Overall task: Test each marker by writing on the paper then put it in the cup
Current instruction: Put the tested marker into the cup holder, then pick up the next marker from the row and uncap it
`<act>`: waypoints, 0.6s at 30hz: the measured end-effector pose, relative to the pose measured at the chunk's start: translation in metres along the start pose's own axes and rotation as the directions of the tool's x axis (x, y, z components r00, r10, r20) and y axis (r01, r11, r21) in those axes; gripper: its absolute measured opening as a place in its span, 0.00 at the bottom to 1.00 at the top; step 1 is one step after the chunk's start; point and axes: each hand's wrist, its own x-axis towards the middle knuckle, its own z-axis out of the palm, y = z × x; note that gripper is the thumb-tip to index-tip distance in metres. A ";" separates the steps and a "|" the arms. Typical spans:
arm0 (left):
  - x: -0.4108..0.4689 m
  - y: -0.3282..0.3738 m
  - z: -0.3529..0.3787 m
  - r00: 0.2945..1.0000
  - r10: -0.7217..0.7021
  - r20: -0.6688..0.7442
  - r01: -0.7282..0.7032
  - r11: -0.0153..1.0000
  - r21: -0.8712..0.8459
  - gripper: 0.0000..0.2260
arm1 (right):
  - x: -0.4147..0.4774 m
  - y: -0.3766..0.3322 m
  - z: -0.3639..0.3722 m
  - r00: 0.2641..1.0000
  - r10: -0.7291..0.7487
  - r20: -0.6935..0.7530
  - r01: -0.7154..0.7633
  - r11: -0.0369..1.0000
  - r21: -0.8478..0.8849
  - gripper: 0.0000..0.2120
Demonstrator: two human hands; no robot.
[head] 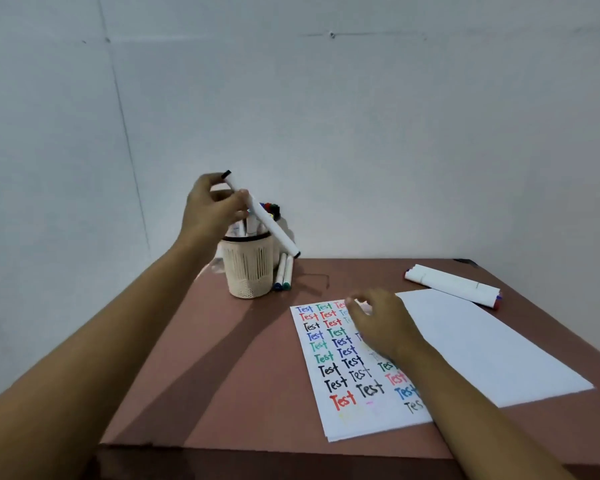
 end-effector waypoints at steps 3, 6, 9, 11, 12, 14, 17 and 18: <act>0.025 0.022 -0.013 0.994 0.100 -0.044 -0.091 0.978 0.188 0.15 | 0.001 0.002 0.002 0.995 0.000 0.102 0.014 0.991 -0.131 0.14; 0.044 0.037 -0.019 0.980 0.192 -0.053 -0.168 0.940 0.298 0.17 | 0.001 -0.001 0.000 0.994 -0.003 0.105 0.019 0.989 -0.146 0.14; 0.056 0.041 -0.020 0.969 0.242 -0.037 -0.207 0.891 0.403 0.16 | 0.000 -0.002 -0.001 0.993 -0.012 0.116 0.031 0.986 -0.161 0.14; 0.059 0.036 -0.018 0.970 0.243 -0.013 -0.212 0.870 0.446 0.15 | 0.001 -0.002 -0.001 0.993 -0.015 0.121 0.034 0.986 -0.163 0.13; 0.060 0.032 -0.016 0.972 0.234 -0.008 -0.204 0.862 0.465 0.15 | 0.001 -0.002 -0.001 0.993 -0.017 0.119 0.037 0.986 -0.163 0.13; 0.057 0.019 -0.013 0.975 0.224 -0.001 -0.189 0.825 0.533 0.16 | 0.001 -0.002 -0.001 0.993 -0.022 0.117 0.040 0.986 -0.160 0.13; 0.047 -0.002 -0.007 0.967 0.239 0.086 -0.236 0.721 0.651 0.18 | 0.001 -0.002 -0.001 0.993 -0.021 0.118 0.040 0.986 -0.163 0.13; 0.044 -0.011 -0.006 0.961 0.240 0.137 -0.265 0.664 0.699 0.18 | 0.001 -0.002 -0.001 0.993 -0.023 0.119 0.042 0.985 -0.165 0.13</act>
